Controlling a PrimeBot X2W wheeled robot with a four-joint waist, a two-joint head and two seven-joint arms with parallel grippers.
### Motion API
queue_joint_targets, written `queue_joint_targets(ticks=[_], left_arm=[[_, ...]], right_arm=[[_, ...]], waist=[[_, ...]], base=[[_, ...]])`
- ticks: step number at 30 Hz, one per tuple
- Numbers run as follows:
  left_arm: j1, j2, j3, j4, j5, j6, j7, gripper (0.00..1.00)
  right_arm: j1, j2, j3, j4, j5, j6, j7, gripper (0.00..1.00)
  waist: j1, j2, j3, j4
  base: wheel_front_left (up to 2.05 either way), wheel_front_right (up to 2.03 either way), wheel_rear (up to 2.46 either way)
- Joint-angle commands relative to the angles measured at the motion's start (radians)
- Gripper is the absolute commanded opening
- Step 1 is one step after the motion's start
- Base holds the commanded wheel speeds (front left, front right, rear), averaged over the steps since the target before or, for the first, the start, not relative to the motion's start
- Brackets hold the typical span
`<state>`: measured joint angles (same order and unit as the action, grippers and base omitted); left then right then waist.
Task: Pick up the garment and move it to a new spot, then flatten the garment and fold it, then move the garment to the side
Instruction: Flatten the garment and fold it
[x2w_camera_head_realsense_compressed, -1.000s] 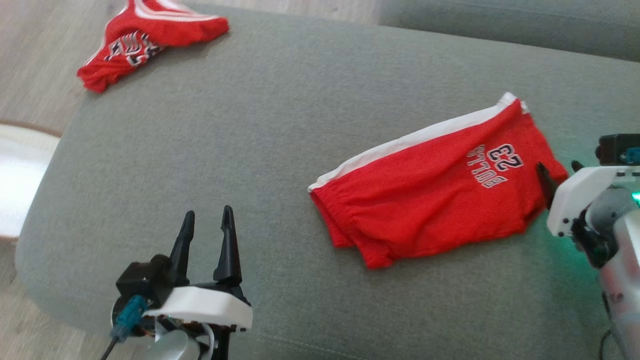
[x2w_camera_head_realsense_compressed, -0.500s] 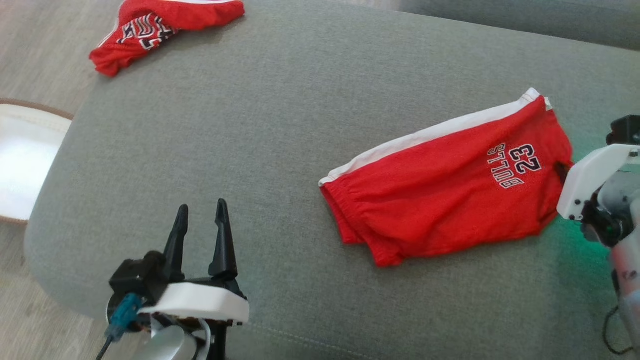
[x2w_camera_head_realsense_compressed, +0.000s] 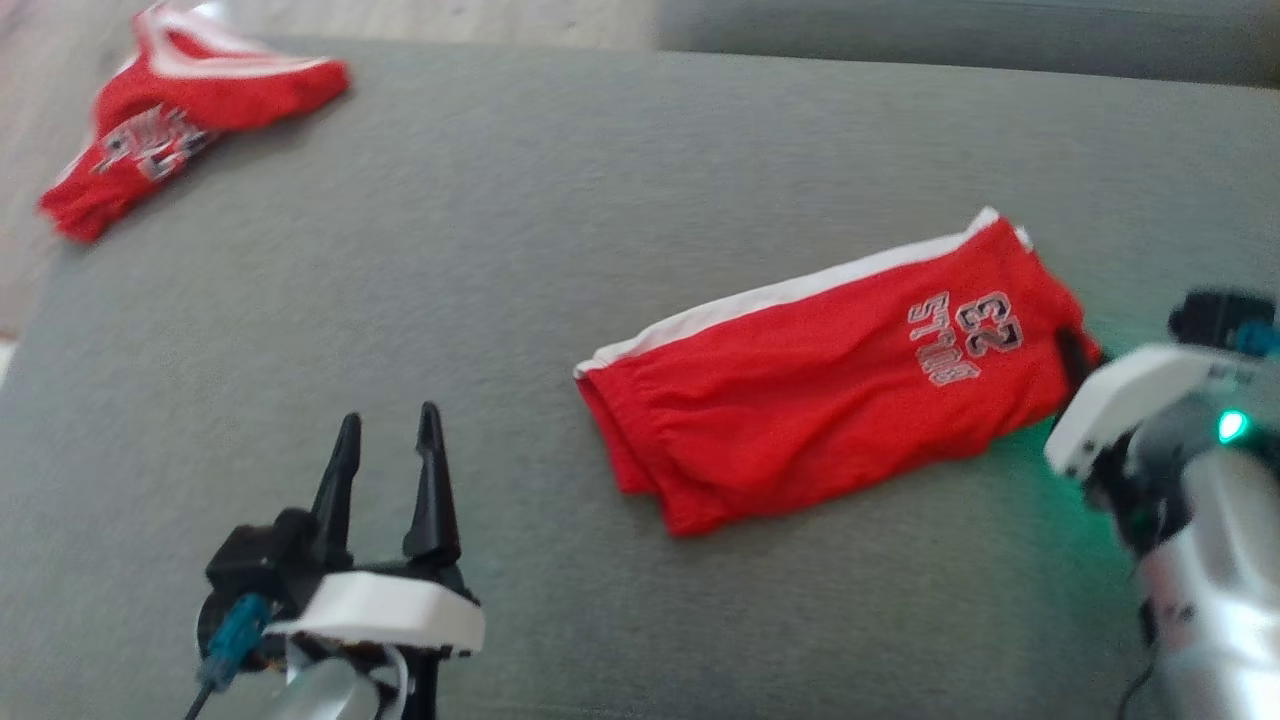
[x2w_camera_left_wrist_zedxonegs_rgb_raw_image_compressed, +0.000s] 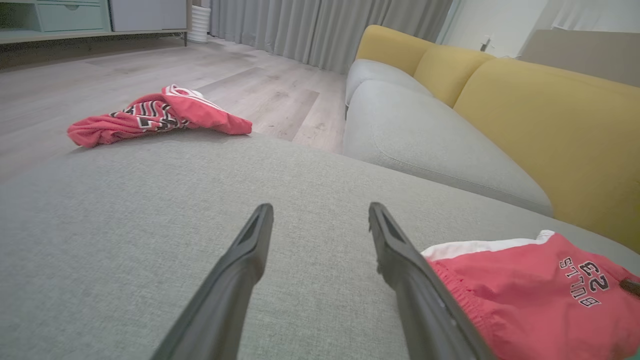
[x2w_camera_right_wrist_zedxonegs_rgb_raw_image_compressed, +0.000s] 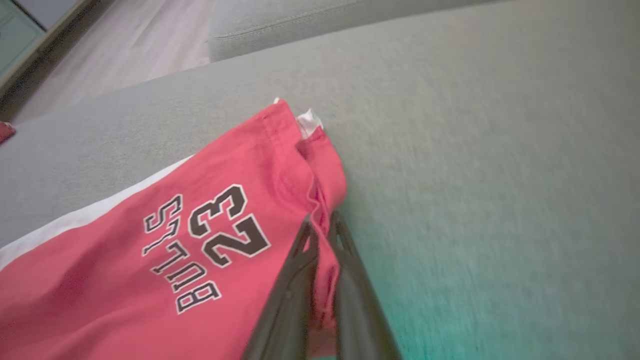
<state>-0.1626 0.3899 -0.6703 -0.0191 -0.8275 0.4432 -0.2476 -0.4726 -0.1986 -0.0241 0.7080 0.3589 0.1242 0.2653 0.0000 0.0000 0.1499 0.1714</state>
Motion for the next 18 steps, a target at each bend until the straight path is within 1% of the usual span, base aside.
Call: queue_joint_targets(ticks=[1,4,8,13,18], left_arm=[[-0.009,0.03,0.05,-0.034,-0.001,0.008,-0.003,1.0],[0.006,0.039,0.053,-0.041,-0.004,0.011,-0.002,1.0],[0.017,0.043,0.05,-0.05,-0.006,0.011,0.002,1.0],[0.018,0.043,0.042,-0.055,-0.004,0.013,0.007,1.0],[0.017,0.04,0.031,-0.056,-0.001,0.013,0.012,1.0]], right_arm=[[0.009,0.021,-0.003,-0.046,-0.011,0.007,-0.026,0.0],[0.07,0.081,-0.039,-0.09,-0.031,0.007,-0.061,0.0],[0.156,0.124,-0.077,-0.164,-0.056,0.007,-0.085,0.0],[0.243,0.144,-0.117,-0.264,-0.076,0.007,-0.083,0.0],[0.295,0.148,-0.135,-0.331,-0.066,0.007,-0.057,0.0]], waist=[[0.0,0.0,-0.033,-0.064],[0.0,0.0,-0.047,-0.116],[0.0,0.0,-0.056,-0.163],[0.0,0.0,-0.06,-0.187],[0.0,0.0,-0.06,-0.186]], base=[[0.0,0.0,0.0],[0.0,0.0,0.0],[0.0,0.0,0.0],[0.0,0.0,0.0],[0.0,0.0,0.0]])
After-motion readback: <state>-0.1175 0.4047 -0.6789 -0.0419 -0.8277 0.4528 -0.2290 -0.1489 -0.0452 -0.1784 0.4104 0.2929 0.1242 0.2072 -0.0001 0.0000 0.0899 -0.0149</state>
